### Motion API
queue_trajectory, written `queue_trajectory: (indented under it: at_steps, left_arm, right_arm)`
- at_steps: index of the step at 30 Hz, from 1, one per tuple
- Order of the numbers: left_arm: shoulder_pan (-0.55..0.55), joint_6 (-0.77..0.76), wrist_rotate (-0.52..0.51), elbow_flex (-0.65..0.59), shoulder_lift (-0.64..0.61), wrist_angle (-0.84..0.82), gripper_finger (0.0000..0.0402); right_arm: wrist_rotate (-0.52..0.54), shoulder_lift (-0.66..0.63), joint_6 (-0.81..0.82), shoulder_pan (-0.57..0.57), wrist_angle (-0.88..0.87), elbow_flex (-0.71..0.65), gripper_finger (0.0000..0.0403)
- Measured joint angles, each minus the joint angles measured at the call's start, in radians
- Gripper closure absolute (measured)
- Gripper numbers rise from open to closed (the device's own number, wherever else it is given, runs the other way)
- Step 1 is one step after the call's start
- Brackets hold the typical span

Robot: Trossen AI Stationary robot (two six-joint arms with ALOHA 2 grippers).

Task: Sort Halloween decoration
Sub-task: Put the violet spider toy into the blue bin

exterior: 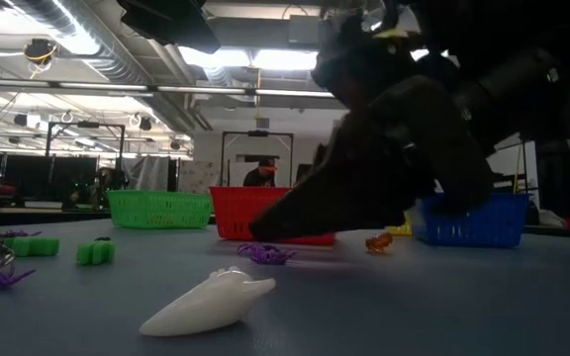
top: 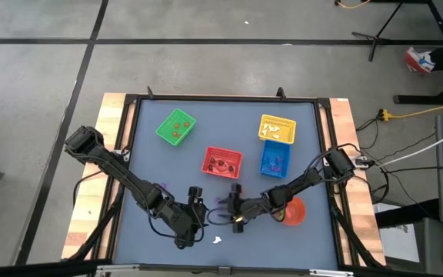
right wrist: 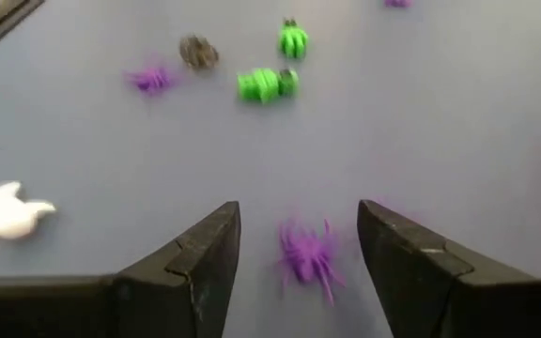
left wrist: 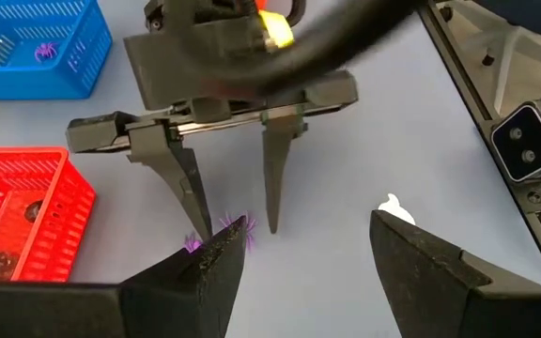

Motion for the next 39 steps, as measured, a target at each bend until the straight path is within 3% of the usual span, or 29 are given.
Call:
queue_trajectory:
  at_steps: [14,39]
  left_arm:
    - [0.000,0.000,0.000,0.000,0.000,0.000,0.0191]
    - [0.000,0.000,0.000,0.000,0.000,0.000,0.0191]
  right_arm:
    - [-0.010,-0.001,-0.013,0.001,-0.147,0.044,0.0188]
    - [-0.036,-0.002,-0.047,0.002,-0.086,0.044,0.0188]
